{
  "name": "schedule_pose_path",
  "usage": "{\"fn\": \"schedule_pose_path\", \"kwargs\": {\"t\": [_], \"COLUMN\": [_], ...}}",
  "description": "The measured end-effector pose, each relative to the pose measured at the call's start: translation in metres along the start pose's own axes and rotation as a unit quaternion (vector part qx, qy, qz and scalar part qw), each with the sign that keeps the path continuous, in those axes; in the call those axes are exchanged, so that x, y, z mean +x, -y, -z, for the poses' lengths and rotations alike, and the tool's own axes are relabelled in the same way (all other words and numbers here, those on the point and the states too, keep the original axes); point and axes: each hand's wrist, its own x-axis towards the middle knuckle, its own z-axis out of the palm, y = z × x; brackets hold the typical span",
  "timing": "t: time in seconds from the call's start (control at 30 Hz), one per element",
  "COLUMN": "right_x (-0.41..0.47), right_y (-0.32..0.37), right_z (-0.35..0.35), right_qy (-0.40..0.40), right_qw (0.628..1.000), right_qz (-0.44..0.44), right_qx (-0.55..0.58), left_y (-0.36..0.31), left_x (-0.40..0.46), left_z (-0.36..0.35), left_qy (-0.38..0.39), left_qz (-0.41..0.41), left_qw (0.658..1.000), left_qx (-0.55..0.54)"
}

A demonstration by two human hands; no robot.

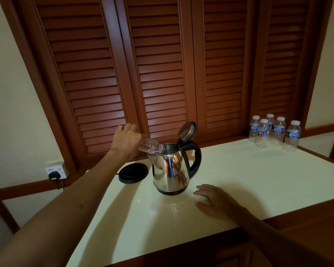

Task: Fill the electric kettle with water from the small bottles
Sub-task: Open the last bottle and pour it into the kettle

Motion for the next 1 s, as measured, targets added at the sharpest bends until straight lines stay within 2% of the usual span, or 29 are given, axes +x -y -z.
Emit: {"fn": "schedule_pose_path", "kwargs": {"t": [0.47,1.0], "right_x": [-0.001,0.001], "right_y": [-0.003,-0.008], "right_z": [-0.003,-0.007], "right_qy": [-0.008,-0.011], "right_qw": [1.0,1.0], "right_qz": [-0.007,0.002], "right_qx": [0.005,0.01], "left_y": [-0.003,-0.009], "left_x": [0.005,0.013], "left_z": [0.005,0.009], "left_qy": [0.004,-0.027], "left_qz": [-0.017,-0.05], "left_qw": [0.999,0.997], "left_qx": [0.027,0.053]}}
